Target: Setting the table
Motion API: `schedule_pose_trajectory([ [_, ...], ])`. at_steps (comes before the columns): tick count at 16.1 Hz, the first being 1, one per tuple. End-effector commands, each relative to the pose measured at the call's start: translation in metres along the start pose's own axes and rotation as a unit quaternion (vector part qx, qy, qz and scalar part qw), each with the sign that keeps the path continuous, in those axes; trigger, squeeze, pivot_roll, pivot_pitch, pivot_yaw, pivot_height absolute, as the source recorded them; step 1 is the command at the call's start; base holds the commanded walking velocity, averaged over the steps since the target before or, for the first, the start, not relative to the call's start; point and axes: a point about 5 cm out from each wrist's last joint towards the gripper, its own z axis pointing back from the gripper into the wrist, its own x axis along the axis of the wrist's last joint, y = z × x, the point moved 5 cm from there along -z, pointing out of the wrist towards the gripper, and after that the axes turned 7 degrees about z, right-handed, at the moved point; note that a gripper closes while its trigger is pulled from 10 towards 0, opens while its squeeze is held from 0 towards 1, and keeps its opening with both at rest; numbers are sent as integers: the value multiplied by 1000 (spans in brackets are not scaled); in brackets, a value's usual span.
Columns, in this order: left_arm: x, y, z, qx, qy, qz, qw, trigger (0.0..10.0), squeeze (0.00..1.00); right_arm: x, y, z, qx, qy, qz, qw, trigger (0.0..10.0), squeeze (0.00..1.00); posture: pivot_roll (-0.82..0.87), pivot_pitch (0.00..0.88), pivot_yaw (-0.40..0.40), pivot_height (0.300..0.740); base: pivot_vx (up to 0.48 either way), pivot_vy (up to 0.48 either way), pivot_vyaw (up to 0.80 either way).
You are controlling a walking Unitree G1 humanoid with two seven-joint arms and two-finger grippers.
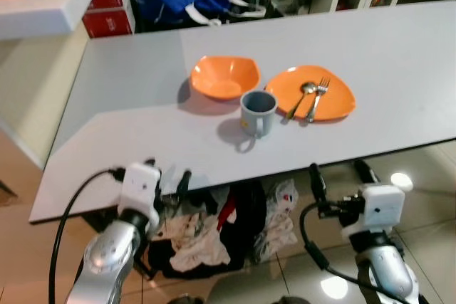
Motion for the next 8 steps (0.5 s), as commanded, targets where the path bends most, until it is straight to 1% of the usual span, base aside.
schedule_pose_trajectory([
  [1, 18, 0, -2, -6, -33, -16, 999, 10000, 0, 7, 5, -3, 8, -6, 2, 1000, 10000, 0, -157, 12, 55, 736, 0, 0, 0],
  [2, 19, 0, -6, 3, -34, -2, 999, 10000, 0, 9, 6, -5, 10, -7, 2, 1000, 10000, 0, -152, 8, 54, 736, 0, 0, 0],
  [3, 18, 3, -11, 23, -23, 31, 999, 10000, 0, 10, 6, -6, 10, -8, 3, 1000, 10000, 0, -150, 6, 51, 736, 0, 0, 0],
  [4, 24, 5, -19, 30, -33, 42, 998, 10000, 0, 11, 5, -7, 8, -8, 4, 1000, 10000, 0, -147, 0, 46, 736, 0, 0, 800],
  [5, 26, 4, -20, 28, -38, 40, 998, 10000, 0, 11, 5, -7, 9, -8, 6, 1000, 10000, 0, -147, 0, 46, 736, 0, 0, 800],
  [6, 28, -1, -22, 19, -41, 38, 998, 10000, 0, 11, 3, -8, 8, -5, 5, 1000, 10000, 0, -145, 0, 39, 736, 0, 0, 775],
  [7, 29, -3, -24, 18, -43, 38, 998, 10000, 0, 11, 2, -9, 4, -4, 0, 1000, 10000, 0, -143, 0, 38, 736, 0, 0, 769],
  [8, 31, -4, -26, 17, -44, 38, 998, 10000, 0, 10, 1, -11, 3, -1, -3, 1000, 10000, 0, -141, 0, 39, 736, 0, 0, 0],
])
